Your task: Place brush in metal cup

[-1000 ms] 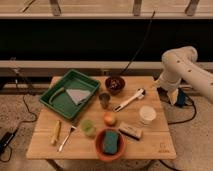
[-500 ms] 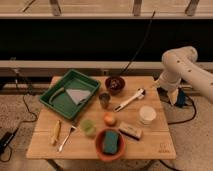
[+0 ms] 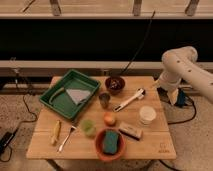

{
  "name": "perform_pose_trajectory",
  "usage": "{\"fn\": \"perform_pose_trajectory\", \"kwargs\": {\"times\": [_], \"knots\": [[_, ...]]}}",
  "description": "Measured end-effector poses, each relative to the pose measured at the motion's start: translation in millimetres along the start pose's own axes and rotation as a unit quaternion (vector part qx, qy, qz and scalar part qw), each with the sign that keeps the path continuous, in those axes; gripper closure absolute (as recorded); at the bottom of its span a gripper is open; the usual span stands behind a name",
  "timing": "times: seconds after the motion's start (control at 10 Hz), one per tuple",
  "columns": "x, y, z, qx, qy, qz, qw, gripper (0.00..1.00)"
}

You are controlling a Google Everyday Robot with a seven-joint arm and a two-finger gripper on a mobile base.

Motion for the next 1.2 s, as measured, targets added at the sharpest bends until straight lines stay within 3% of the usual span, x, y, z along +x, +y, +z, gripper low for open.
{"fn": "perform_pose_trajectory", "kwargs": {"times": [0.4,0.6,0.8,1.0,1.2], "knots": [[7,-4,2,-0.006,-0.003,-0.005,1.0000,0.20],[14,-32,9,-0.006,-0.017,-0.011,0.9998,0.20],[20,-71,29,-0.011,-0.037,-0.021,0.9990,0.20],[20,-88,50,-0.022,-0.053,-0.025,0.9981,0.20],[7,-100,66,-0.028,-0.072,-0.033,0.9964,0.20]]}}
